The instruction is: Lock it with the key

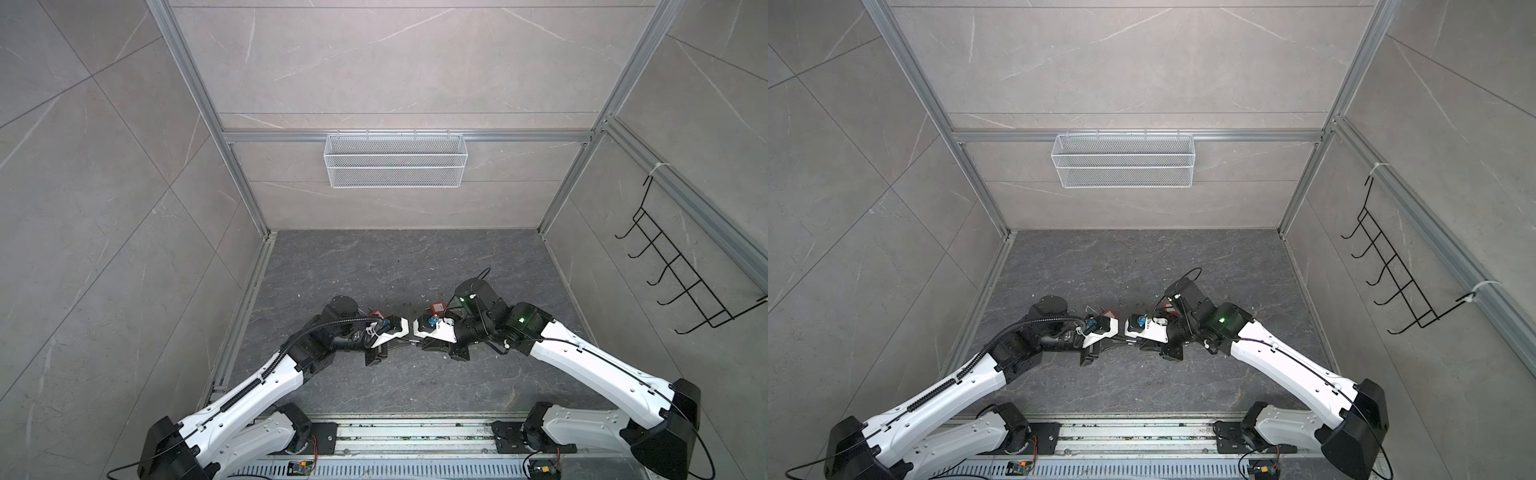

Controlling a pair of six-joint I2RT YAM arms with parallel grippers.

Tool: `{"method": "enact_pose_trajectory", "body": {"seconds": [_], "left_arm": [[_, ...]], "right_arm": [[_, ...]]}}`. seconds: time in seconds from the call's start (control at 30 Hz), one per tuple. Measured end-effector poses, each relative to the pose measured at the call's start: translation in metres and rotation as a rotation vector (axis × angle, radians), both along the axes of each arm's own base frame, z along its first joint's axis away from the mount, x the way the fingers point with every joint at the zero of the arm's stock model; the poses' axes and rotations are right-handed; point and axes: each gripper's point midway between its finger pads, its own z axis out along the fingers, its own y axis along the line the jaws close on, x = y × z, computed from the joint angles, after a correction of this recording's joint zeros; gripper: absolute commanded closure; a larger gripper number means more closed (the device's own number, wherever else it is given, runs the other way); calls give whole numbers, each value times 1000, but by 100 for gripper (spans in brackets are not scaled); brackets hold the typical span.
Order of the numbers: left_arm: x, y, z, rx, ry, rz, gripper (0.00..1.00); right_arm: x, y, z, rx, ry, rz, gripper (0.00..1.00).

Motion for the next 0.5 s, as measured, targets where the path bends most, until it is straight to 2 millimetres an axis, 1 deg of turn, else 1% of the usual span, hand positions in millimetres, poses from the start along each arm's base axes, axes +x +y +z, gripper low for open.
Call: {"method": "enact_pose_trajectory", "body": {"seconds": [0.07,0.13,0.23,0.33,0.37,0.43,0.5], "left_arm": [[0,0,0,0,1,0,88],[0,0,0,-1,2,-1,86],[-1,0,1,-3,3,-3,94],[-1,0,0,-1,4,-6,94],[-2,0,0,0,5,-8,95],[-3,0,0,-1,8,-13,100],[-4,0,0,-2,11,-16,100]], "right_arm": [[0,1,0,-2,9,2,98],[0,2,1,-3,16,5,99],[0,4,3,2,21,11,100],[-1,4,3,-1,27,13,100],[-1,4,3,-1,29,14,100],[-3,4,3,1,36,19,100],[-4,5,2,3,43,23,100]]}}
